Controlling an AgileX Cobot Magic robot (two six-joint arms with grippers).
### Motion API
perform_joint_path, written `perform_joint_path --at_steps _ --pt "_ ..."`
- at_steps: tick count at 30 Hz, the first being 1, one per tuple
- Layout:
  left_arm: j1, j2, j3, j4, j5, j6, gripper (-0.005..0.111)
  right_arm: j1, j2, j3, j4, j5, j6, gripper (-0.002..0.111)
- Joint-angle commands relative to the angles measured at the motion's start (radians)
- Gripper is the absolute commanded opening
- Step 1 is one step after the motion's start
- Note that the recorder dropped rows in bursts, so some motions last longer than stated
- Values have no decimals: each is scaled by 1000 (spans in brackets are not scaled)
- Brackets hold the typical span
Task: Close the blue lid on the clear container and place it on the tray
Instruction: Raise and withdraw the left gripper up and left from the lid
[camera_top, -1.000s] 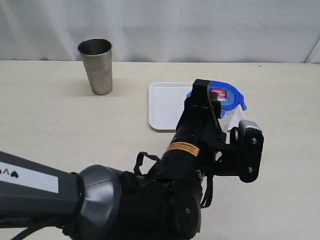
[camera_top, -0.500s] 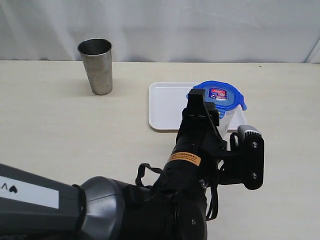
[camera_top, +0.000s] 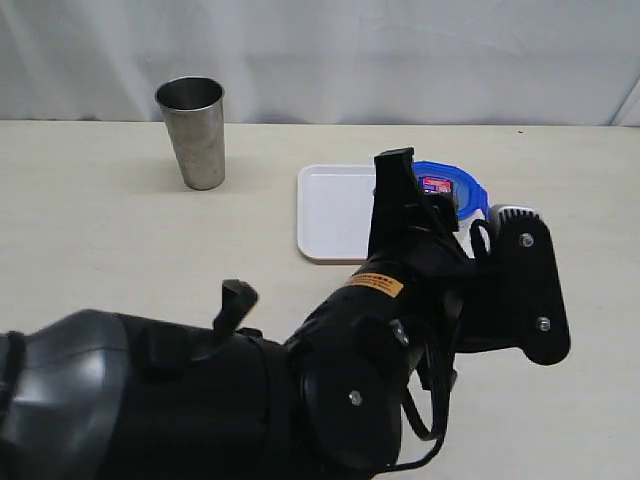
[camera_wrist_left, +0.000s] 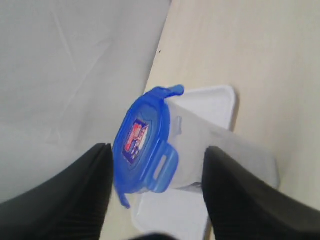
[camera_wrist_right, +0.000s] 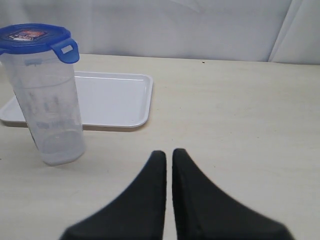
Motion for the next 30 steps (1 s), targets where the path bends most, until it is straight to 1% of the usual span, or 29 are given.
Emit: perform_joint_path --at_steps 1,2,4,6,8,10,12,15,16,19,22,25,27,28,30 --pt "-7 -70 2 -74 200 -6 52 -2 -6 3 -7 -2 0 5" --pt "-7 -82 2 -97 234 9 52 -2 -6 3 -7 -2 0 5" --pt "-7 -93 2 -148 261 35 52 -2 -6 3 -7 -2 0 5" --pt "-7 -104 2 -196 252 84 52 -2 -6 3 -7 -2 0 5" --pt "-5 -112 2 -232 207 136 52 -2 -6 3 -7 -2 0 5" --pt "17 -129 2 -268 207 136 52 -2 -6 3 -7 -2 0 5" --pt "54 -151 2 -331 291 138 52 -2 -6 3 -7 -2 0 5" --pt "131 -185 2 -409 453 139 52 -2 -6 3 -7 -2 0 5" --pt "166 -191 2 -423 528 139 52 -2 -6 3 -7 -2 0 5" --pt "254 -215 2 -437 680 135 46 -2 -6 3 -7 -2 0 5" --pt "347 -224 2 -437 782 99 32 -2 -6 3 -7 -2 0 5" --pt "443 -224 2 -437 804 67 13 -2 -6 3 -7 -2 0 5" --pt "520 -224 2 -437 847 61 2 -2 -6 3 -7 -2 0 5" --pt "562 -221 2 -437 897 59 0 -2 -6 3 -7 -2 0 5" --pt "647 -209 2 -437 1043 28 0 -2 -6 3 -7 -2 0 5"
